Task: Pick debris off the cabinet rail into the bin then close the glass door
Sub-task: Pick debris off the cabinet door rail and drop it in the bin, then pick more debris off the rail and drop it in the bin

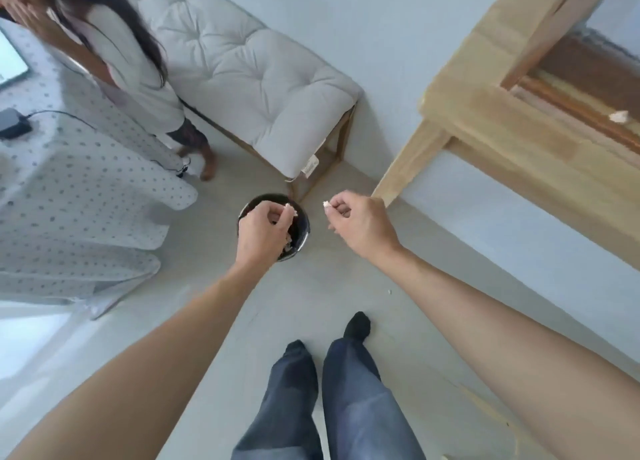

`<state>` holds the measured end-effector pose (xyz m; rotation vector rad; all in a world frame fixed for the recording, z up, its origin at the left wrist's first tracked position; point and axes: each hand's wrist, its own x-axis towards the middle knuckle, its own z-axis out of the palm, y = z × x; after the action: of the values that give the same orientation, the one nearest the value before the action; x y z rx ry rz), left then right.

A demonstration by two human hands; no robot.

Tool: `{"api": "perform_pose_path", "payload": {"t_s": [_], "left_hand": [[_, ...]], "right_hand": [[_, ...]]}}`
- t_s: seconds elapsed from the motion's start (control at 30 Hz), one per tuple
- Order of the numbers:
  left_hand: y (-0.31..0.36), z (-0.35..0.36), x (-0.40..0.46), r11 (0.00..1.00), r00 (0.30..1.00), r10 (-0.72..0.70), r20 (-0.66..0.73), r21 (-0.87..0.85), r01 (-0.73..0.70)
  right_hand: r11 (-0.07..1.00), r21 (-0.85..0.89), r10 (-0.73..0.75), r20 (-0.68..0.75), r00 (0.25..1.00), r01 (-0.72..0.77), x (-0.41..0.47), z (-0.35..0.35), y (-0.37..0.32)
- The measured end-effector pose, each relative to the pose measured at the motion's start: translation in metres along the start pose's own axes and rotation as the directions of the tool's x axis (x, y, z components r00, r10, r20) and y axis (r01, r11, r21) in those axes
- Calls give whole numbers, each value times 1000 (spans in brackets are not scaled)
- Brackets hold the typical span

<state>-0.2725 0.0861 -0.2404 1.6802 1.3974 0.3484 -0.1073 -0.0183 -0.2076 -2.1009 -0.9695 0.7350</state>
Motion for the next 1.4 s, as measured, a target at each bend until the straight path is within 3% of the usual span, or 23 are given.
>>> {"api": "perform_pose_path", "payload": {"t_s": [0.17,0.33,0.5,0.67,0.87,1.07,1.23,1.4], "left_hand": [[-126,24,29,975,974,-222,-36,-9,222],[-216,64,78,943,941,-333,-50,-10,333],[-272,106,137,936,935,-352,-45,0,353],[-285,116,155,916,911,-396,112,113,384],[-258,80,133,932,939,-299,170,266,248],[-161,16,103,931,960,-178,217,352,94],[-60,-39,82,841,975,-28,220,532,-96],[37,-89,58,765,963,117,243,597,-243]], "right_hand": [[990,-131,70,208,976,-43,49,103,78],[976,-219,81,273,959,-20,100,192,143],[963,-268,88,330,940,4,145,262,189],[933,-360,189,482,856,-3,149,278,208],[937,-348,178,513,840,14,122,233,183],[948,-319,161,438,884,-14,87,150,103],[955,-295,115,341,933,-10,60,73,19],[952,-301,16,203,979,47,39,-9,-60]]}}
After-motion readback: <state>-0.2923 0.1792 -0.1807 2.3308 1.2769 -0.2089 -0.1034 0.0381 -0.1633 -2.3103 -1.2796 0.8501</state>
